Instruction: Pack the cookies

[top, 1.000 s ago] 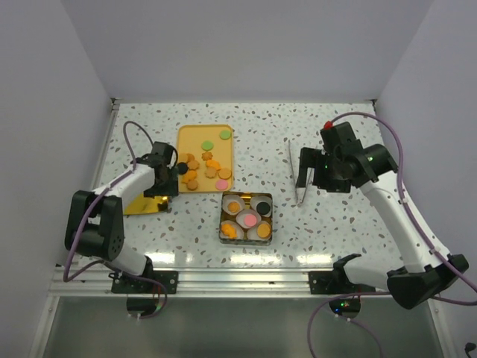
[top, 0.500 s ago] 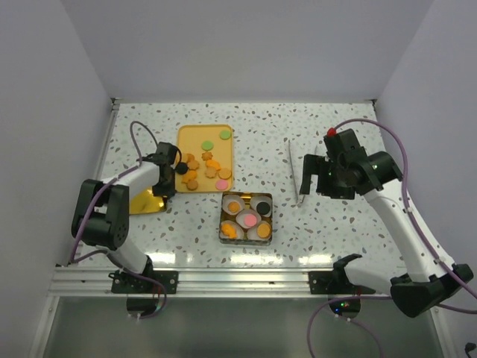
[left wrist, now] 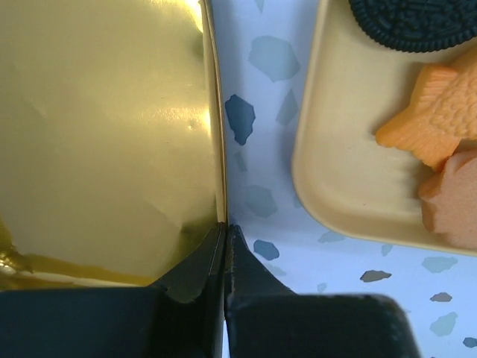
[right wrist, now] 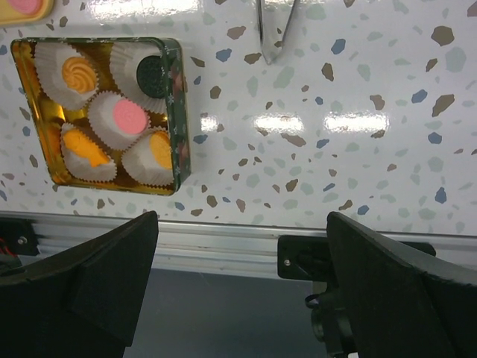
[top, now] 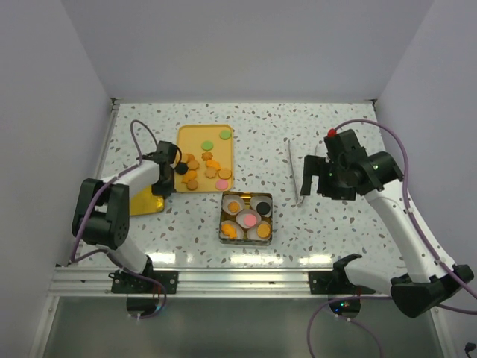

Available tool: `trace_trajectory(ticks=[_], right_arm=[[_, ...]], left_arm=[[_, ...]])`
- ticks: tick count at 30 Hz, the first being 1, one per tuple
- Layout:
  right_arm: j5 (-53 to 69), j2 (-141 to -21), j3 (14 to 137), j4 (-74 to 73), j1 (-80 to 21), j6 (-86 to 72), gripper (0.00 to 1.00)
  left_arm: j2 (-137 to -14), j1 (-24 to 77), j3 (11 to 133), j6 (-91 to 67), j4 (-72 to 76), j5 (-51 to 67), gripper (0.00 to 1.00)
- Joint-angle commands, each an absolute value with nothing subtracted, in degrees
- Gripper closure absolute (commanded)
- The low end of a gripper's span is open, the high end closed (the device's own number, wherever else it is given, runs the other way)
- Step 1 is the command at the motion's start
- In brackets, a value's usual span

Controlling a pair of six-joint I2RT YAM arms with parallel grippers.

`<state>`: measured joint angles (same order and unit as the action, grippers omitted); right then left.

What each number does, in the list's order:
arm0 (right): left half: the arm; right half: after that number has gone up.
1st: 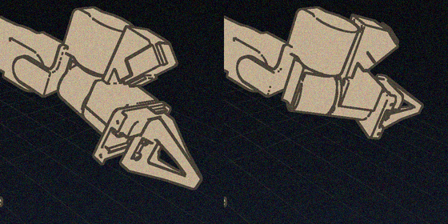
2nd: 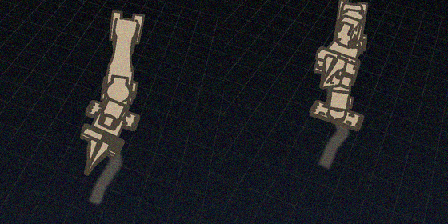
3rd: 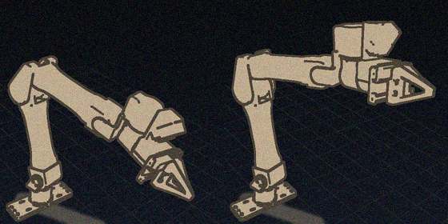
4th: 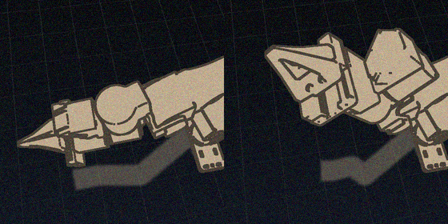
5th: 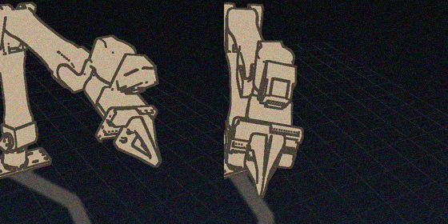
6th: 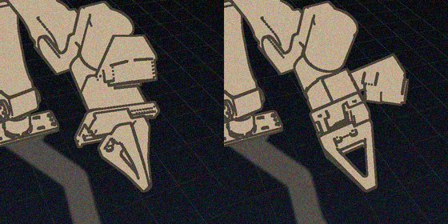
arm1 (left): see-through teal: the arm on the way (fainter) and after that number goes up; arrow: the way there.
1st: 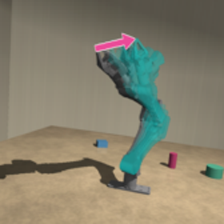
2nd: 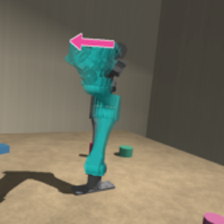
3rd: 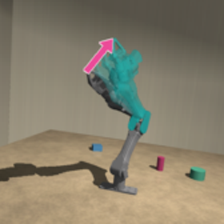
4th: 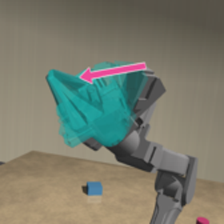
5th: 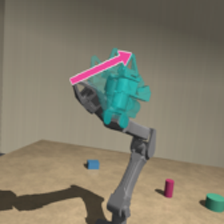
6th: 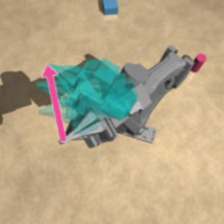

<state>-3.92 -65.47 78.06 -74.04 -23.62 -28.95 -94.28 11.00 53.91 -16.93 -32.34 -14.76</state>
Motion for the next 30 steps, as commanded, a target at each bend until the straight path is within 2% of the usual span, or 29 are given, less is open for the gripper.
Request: trace_trajectory(ticks=[1, 5, 11, 15, 19, 22, 24, 27, 30], right_arm=[[-4.57, -65.21, 82.08, -75.67, -23.82, -28.57, 0.02], [-3.0, -67.32, 86.47, -75.85, -23.82, -26.38, 0.01], [0.52, -77.85, 101.49, -76.55, -21.71, -22.67, 0.01], [14.18, -83.58, 109.93, -72.88, -21.09, -26.62, 0.01], [30.11, -81.4, 104.34, -48.43, -21.01, -38.27, 0.01], [35.14, -81.73, 100.73, -35.91, -20.92, -46.3, 0.01], [37.87, -83.14, 101.16, -32.54, -20.83, -48.86, 0.01], [43.23, -84.81, 98.71, -19.14, -20.83, -56.47, 0.01], [45.26, -84.03, 93.18, -4.72, -20.65, -65.0, 0.01]], left_arm=[[-92.03, 10.37, 58.17, -18.28, -37.34, -17.05, 1.0], [-88.69, 10.02, 67.73, -19.68, -44.1, -16.79, 1.0], [-85.61, 10.02, 85.12, -22.5, -52.29, -11.87, 1.0], [-86.22, 9.76, 98.15, -24.08, -57.56, -7.14, 1.0], [-85.43, 9.41, 106.94, -26.27, -55.56, 4.81, 1.0], [-82.89, 9.32, 108.54, -29.96, -51.61, 13.69, 1.0], [-81.57, 9.14, 108.55, -34.07, -48.97, 20.37, 1.0], [-77.71, 9.05, 106.18, -41.55, -39.14, 30.12, 1.0], [-73.57, 9.05, 100.74, -51.45, -22.82, 37.87, 1.0]])
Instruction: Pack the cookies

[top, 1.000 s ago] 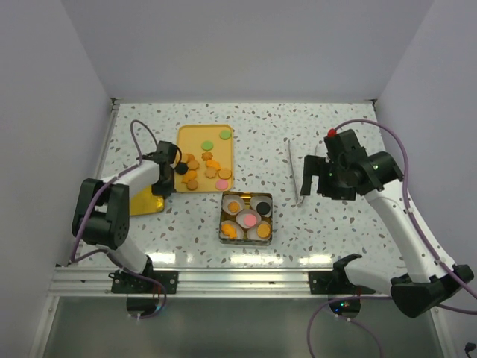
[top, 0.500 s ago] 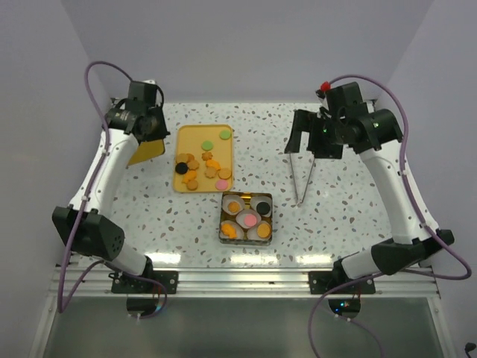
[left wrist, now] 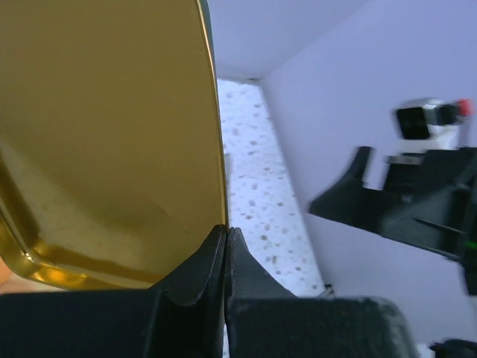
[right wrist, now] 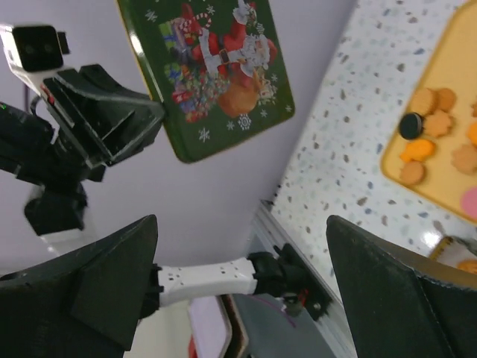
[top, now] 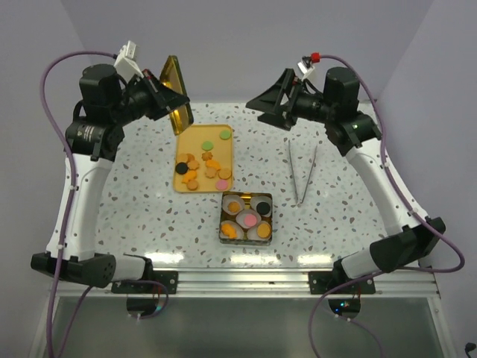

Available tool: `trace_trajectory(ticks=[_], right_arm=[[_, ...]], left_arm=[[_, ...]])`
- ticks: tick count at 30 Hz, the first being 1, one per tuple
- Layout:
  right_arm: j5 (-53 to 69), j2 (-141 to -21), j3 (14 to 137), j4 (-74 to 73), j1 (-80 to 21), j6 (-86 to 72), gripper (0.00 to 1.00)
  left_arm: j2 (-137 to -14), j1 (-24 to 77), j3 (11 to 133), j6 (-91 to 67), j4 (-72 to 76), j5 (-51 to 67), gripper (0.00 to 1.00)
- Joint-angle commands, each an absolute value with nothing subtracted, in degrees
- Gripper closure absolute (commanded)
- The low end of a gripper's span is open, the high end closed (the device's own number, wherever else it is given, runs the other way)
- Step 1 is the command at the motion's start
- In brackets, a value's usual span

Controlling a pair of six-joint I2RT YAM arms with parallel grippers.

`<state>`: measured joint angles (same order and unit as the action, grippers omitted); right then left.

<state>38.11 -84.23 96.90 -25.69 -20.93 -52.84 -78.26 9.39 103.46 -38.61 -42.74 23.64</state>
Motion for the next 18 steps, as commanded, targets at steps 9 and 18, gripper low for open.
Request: trace_trajectory(ticks=[9, 18], right_arm=[[45.79, -84.63, 81.22, 23.09, -20.57, -83.3, 0.01], [48.16, -87.62, 80.07, 31.97, -20.74, -90.07, 0.01]], left_arm=[[-64.16, 9.05, 80.69, -82.59, 17.81, 46.32, 1.0], [-60.91, 9.05, 73.76, -94.29, 32.92, 47.02, 1.0]])
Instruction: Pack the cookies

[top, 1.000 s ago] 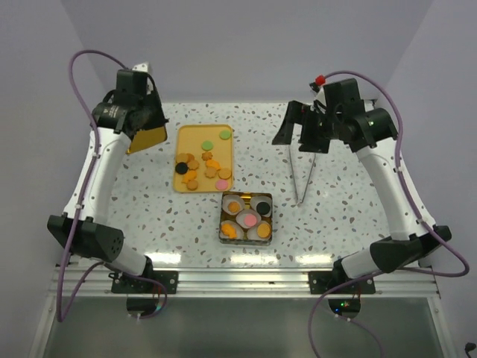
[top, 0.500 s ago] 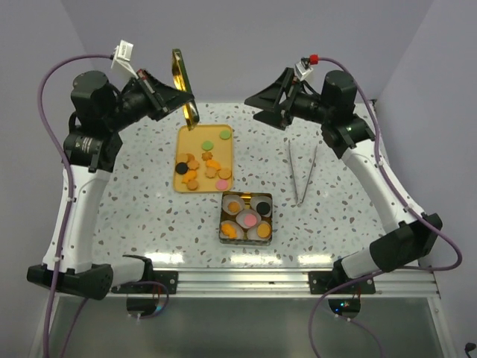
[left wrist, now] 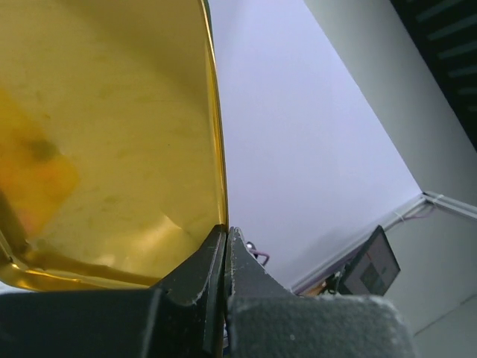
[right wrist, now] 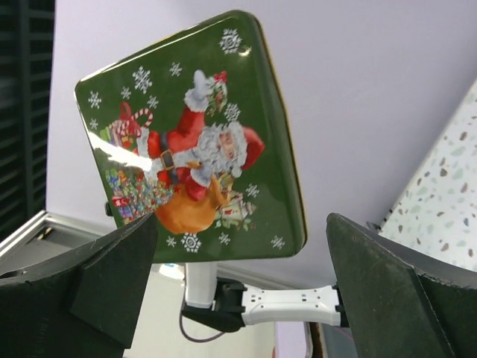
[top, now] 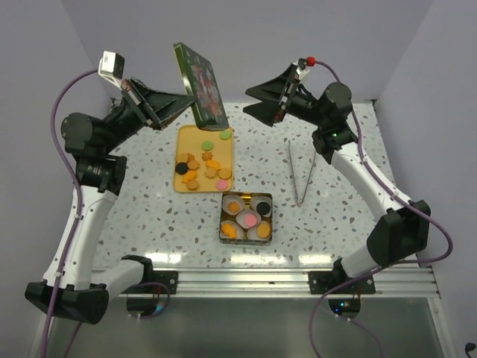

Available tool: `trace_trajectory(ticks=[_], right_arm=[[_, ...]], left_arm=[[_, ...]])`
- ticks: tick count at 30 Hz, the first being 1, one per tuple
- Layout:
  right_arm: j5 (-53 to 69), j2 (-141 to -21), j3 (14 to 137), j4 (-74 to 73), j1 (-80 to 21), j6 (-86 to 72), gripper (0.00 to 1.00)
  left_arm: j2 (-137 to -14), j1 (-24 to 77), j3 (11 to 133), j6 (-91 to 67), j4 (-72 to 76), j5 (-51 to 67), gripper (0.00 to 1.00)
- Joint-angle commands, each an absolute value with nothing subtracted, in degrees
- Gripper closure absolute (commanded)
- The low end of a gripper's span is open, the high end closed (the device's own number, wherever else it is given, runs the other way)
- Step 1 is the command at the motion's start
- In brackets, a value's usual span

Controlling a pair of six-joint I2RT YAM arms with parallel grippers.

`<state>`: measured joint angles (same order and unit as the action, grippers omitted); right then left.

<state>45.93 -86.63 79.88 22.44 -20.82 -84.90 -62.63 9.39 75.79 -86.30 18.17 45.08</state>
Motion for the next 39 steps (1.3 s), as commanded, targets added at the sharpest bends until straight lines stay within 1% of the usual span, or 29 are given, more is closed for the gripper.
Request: trace_trajectory(ticks=[1, 3, 9, 16, 19, 21, 22, 23, 26, 27, 30, 34, 36, 39], right_arm=[[49.03, -88.85, 80.85, 32.78, -20.83, -90.78, 0.01], [49.83, -90.17, 81.91, 34.79, -20.92, -92.54, 0.01], [50.54, -93.16, 83.94, 39.01, -21.44, -96.76, 0.01], [51.24, -94.3, 86.57, 39.81, -25.13, -98.96, 0.02], [50.8, -94.22, 86.66, 42.88, -26.27, -101.42, 0.02], [49.93, -93.87, 86.14, 47.01, -26.54, -104.67, 0.04], [49.57, -93.78, 85.44, 48.59, -26.72, -105.81, 0.06], [49.4, -93.69, 85.08, 50.08, -26.72, -107.91, 0.11], [48.78, -92.73, 84.11, 53.87, -26.72, -110.21, 0.22], [48.78, -92.46, 84.11, 54.31, -26.72, -110.39, 0.29], [48.43, -91.15, 84.02, 53.79, -26.72, -110.48, 0.4], [48.69, -89.56, 84.46, 52.82, -26.81, -110.48, 0.49], [48.87, -88.33, 84.38, 51.95, -26.72, -110.13, 0.51], [49.39, -86.41, 84.29, 49.76, -26.72, -109.07, 0.57]], left_arm=[[-60.73, 9.05, 72.61, -95.87, 35.05, 47.02, 1.0], [-60.47, 9.05, 70.24, -99.66, 39.87, 46.67, 1.0], [-59.94, 9.14, 70.05, -101.34, 42.71, 46.67, 1.0], [-59.33, 9.14, 69.35, -101.25, 42.89, 46.85, 1.0], [-58.71, 9.14, 68.73, -101.08, 42.36, 47.02, 1.0], [-58.62, 9.14, 68.73, -101.08, 42.36, 47.11, 1.0], [-58.62, 9.14, 68.73, -100.99, 42.28, 47.2, 1.0], [-58.45, 9.14, 68.56, -101.07, 42.36, 47.28, 1.0], [-58.1, 9.14, 67.86, -100.9, 41.92, 47.37, 1.0], [-57.92, 9.14, 67.59, -100.9, 41.75, 47.55, 1.0], [-57.31, 9.14, 66.36, -100.55, 41.22, 47.72, 1.0], [-55.99, 9.05, 64.17, -98.44, 37.89, 48.69, 1.0], [-55.38, 9.05, 62.41, -97.82, 37.09, 48.78, 1.0], [-54.67, 9.05, 60.3, -96.77, 35.16, 48.96, 1.0]])
